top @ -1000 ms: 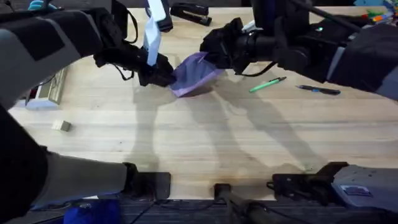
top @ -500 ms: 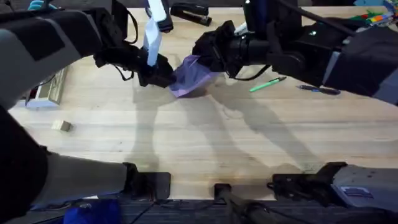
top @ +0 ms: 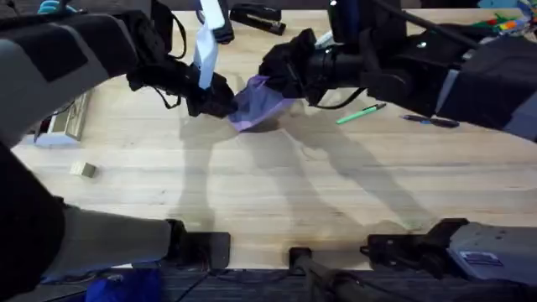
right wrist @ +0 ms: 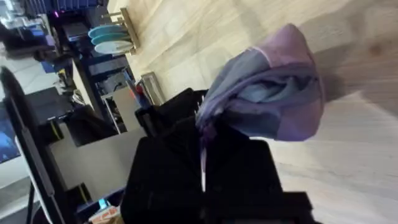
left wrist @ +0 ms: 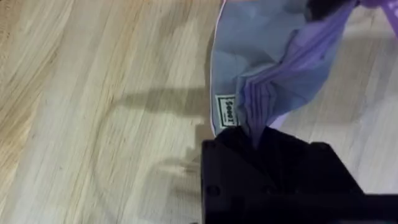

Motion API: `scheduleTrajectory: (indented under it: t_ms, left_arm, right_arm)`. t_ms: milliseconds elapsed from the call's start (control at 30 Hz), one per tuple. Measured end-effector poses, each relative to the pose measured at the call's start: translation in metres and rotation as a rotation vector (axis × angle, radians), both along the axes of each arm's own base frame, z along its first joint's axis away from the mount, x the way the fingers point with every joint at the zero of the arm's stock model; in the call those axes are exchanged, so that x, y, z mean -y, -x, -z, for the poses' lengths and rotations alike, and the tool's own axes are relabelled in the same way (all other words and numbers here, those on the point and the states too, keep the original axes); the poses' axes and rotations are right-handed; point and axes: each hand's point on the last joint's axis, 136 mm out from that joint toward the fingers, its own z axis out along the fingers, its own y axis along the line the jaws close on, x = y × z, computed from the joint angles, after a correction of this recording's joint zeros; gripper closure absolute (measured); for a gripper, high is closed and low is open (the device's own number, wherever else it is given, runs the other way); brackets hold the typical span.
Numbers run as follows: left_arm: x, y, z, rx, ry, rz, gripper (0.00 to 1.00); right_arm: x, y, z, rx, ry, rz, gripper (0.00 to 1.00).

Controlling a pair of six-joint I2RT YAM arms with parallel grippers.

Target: Unzip the bag, pick up the pens from the table one at a time and place them inside, then zip the bag closed.

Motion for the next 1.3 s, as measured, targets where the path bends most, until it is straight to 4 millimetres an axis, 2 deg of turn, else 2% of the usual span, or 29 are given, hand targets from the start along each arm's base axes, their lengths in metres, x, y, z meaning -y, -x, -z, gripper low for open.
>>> scheduleTrajectory:
  t_ms: [200, 367, 533, 633, 700, 733, 800, 1300]
  left_arm:
    - [0.003, -0.001, -0.001, 0.007, 0.010, 0.006, 0.959]
    - [0.004, -0.001, -0.003, 0.009, 0.020, 0.009, 0.958]
    - [0.009, -0.001, -0.005, 0.015, 0.038, 0.022, 0.959]
    - [0.013, 0.000, -0.005, 0.014, 0.046, 0.031, 0.959]
    - [0.013, 0.000, -0.006, 0.014, 0.047, 0.032, 0.959]
    - [0.013, 0.000, -0.006, 0.014, 0.047, 0.032, 0.959]
    - [0.013, 0.000, -0.006, 0.014, 0.048, 0.032, 0.959]
    - [0.013, 0.000, -0.006, 0.014, 0.049, 0.032, 0.959]
  right_arm:
    - [0.014, -0.007, 0.004, -0.027, 0.004, 0.027, 0.970]
    - [0.037, -0.010, 0.020, -0.097, 0.050, 0.077, 0.960]
    - [0.058, -0.010, 0.040, -0.174, 0.101, 0.115, 0.794]
    - [0.057, -0.009, 0.041, -0.186, 0.090, 0.104, 0.407]
    - [0.055, -0.008, 0.040, -0.191, 0.081, 0.093, 0.111]
    - [0.054, -0.007, 0.040, -0.191, 0.080, 0.088, 0.035]
    - [0.053, -0.006, 0.040, -0.194, 0.074, 0.082, 0.006]
    - [0.051, -0.005, 0.039, -0.200, 0.065, 0.070, 0.005]
